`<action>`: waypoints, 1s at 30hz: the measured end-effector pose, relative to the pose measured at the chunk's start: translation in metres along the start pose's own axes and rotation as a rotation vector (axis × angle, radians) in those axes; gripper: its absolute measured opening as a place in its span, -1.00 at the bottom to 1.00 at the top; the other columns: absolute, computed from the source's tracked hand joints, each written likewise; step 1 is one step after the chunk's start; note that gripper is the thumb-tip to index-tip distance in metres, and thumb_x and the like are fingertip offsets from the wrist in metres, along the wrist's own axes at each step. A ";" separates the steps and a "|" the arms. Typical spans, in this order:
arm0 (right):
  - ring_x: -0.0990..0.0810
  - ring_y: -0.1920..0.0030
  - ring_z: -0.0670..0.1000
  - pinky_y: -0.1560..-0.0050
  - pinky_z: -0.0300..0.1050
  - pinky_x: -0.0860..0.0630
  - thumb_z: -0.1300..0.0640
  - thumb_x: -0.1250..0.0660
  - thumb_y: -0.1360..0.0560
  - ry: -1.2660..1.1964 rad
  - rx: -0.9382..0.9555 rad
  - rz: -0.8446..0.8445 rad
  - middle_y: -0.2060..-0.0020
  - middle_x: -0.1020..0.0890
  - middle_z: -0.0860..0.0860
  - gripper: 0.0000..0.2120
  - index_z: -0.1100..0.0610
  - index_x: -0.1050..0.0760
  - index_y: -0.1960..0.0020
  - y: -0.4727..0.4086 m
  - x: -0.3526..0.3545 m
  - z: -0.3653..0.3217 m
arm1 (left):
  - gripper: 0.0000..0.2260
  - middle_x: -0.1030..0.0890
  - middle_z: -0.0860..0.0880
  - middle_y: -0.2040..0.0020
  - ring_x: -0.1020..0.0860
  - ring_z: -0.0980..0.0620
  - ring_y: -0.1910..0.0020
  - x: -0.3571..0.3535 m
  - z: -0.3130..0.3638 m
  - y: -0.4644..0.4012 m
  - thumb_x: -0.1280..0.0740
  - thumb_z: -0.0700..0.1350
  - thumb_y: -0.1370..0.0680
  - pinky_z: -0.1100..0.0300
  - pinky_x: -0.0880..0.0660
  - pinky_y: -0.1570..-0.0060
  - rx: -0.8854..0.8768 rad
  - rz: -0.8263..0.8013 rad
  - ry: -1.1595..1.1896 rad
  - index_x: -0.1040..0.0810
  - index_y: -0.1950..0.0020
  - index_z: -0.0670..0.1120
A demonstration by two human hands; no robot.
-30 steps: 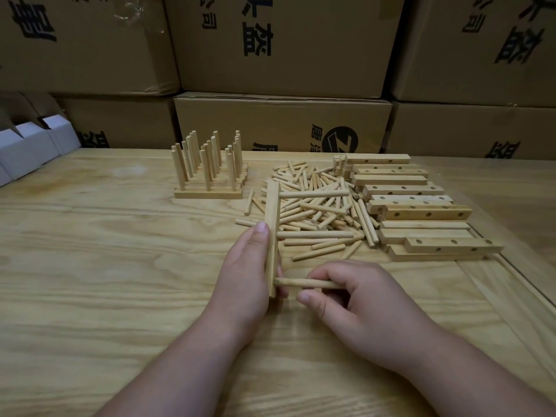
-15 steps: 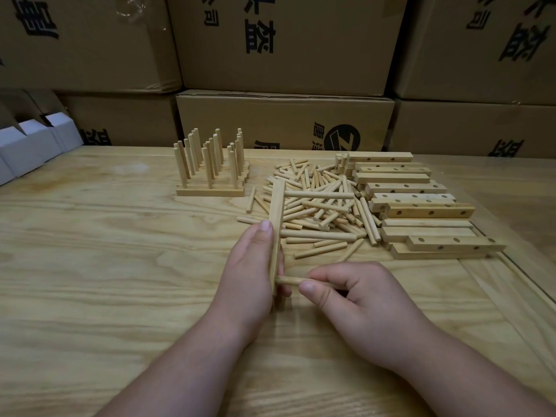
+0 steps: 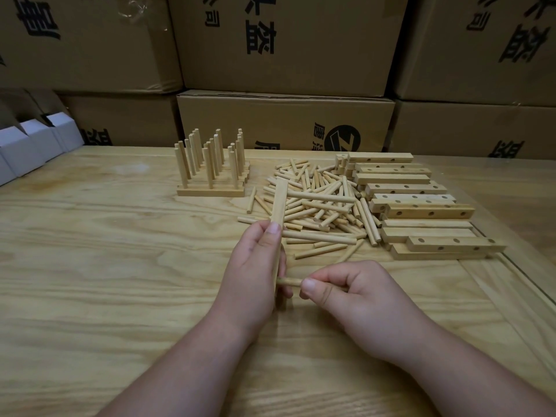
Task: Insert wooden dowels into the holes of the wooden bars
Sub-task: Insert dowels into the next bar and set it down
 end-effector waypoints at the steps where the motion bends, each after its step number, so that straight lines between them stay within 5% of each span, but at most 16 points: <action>1: -0.39 0.42 -0.19 0.39 -0.28 -0.36 -0.10 -0.40 -0.48 0.006 -0.006 0.003 0.48 -0.51 -0.10 -0.84 -0.32 -0.66 0.24 0.001 0.000 0.000 | -0.78 -0.39 -0.04 0.43 -0.40 0.07 0.50 0.000 0.000 0.000 -0.22 0.16 -0.54 0.22 -0.41 0.53 -0.001 0.000 -0.003 -0.48 0.25 0.13; 3: -0.49 0.37 -0.07 0.30 -0.14 -0.45 -0.12 -0.38 -0.48 0.043 -0.006 0.011 0.39 -0.61 0.03 -0.86 -0.32 -0.66 0.21 0.001 0.000 0.000 | -0.79 -0.39 -0.04 0.43 -0.40 0.07 0.49 0.000 0.000 -0.001 -0.22 0.16 -0.54 0.23 -0.41 0.54 -0.003 0.000 -0.006 -0.47 0.25 0.13; 6: -0.63 0.19 -0.08 0.13 -0.19 -0.51 -0.05 -0.39 -0.54 0.103 0.017 0.026 0.24 -0.70 -0.07 -0.79 -0.37 -0.63 0.16 0.003 0.001 -0.003 | -0.79 -0.38 -0.05 0.43 -0.39 0.06 0.49 0.001 0.001 -0.001 -0.22 0.15 -0.55 0.24 -0.40 0.54 -0.011 0.006 -0.009 -0.47 0.24 0.12; 12: -0.60 0.25 -0.21 0.26 -0.36 -0.44 -0.11 -0.41 -0.49 0.147 0.040 0.056 0.29 -0.66 -0.22 -0.95 -0.25 -0.65 0.12 0.004 0.002 -0.005 | -0.78 -0.39 0.01 0.45 -0.39 0.12 0.52 0.000 0.003 -0.001 -0.22 0.11 -0.56 0.30 -0.38 0.54 -0.038 0.007 0.014 -0.50 0.26 0.15; 16: -0.63 0.15 -0.22 0.17 -0.41 -0.44 0.00 -0.45 -0.51 0.185 0.078 0.080 0.25 -0.67 -0.26 -0.79 -0.28 -0.62 0.25 0.002 0.004 -0.011 | -0.77 -0.40 0.05 0.44 -0.40 0.14 0.50 0.000 0.003 -0.002 -0.22 0.11 -0.58 0.29 -0.39 0.54 -0.042 0.003 0.028 -0.51 0.27 0.17; 24: -0.50 0.34 -0.19 0.28 -0.29 -0.42 -0.01 -0.42 -0.54 0.036 -0.047 0.046 0.33 -0.66 0.06 -0.79 -0.24 -0.68 0.25 0.001 0.002 -0.002 | -0.76 -0.39 -0.02 0.44 -0.40 0.11 0.51 -0.001 0.004 0.001 -0.19 0.13 -0.58 0.28 -0.38 0.55 -0.073 -0.023 0.000 -0.48 0.24 0.12; 30: -0.42 0.57 -0.25 0.49 -0.48 -0.27 0.05 -0.40 -0.54 -0.131 -0.191 -0.028 0.63 -0.47 -0.19 -0.69 -0.02 -0.65 0.37 0.001 -0.002 0.005 | -0.72 -0.40 -0.01 0.42 -0.40 0.13 0.49 -0.009 0.009 0.005 -0.16 0.16 -0.60 0.30 -0.40 0.49 -0.147 -0.116 -0.040 -0.43 -0.03 -0.04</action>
Point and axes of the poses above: each hand's wrist, its own y-axis away from the middle knuckle, its own x-axis out of the back of the hand, z = x × y, the point moved 8 cm from there along -y, towards the middle knuckle
